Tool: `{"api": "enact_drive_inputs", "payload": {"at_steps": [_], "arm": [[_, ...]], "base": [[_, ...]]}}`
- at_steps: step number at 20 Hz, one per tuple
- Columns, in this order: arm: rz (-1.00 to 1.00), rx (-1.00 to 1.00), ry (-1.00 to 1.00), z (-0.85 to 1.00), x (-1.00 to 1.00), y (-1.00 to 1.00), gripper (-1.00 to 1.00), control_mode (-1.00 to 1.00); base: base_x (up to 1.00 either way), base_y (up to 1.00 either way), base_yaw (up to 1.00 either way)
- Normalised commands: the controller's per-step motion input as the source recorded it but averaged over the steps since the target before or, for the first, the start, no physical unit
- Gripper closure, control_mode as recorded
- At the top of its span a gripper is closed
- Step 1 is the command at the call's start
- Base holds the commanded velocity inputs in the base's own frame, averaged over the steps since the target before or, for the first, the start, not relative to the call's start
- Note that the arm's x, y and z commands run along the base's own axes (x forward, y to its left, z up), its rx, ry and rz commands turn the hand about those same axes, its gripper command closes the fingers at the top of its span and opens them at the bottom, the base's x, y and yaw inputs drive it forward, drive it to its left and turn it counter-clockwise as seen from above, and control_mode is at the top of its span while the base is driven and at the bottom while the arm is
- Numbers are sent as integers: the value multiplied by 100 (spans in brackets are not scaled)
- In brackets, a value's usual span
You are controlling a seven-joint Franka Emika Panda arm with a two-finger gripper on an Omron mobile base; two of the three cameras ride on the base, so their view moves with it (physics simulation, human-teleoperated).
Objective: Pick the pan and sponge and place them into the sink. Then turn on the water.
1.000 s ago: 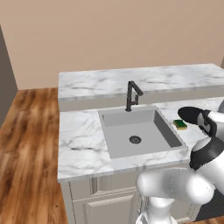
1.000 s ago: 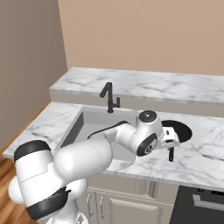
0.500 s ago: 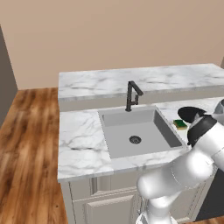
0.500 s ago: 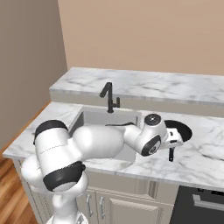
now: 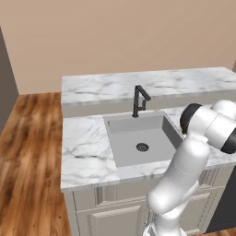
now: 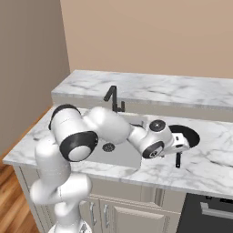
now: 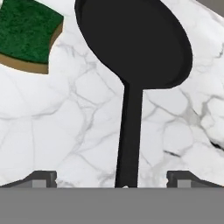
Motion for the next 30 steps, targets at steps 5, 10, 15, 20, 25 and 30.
{"api": "enact_drive_inputs", "payload": {"at_steps": [5, 10, 15, 20, 25, 30], "arm": [[1, 0, 0, -30, 38, -30, -100, -100], [1, 0, 0, -23, 27, -45, -100, -100], [1, 0, 0, -12, 15, -57, -100, -100], [2, 0, 0, -6, 2, -57, -100, -100], [3, 2, 0, -23, 0, -47, -100, -100], [3, 11, 0, -45, 0, -30, -100, -100]], "base": [[0, 0, 0], [0, 0, 0], [0, 0, 0], [0, 0, 0], [0, 0, 0], [0, 0, 0]]}}
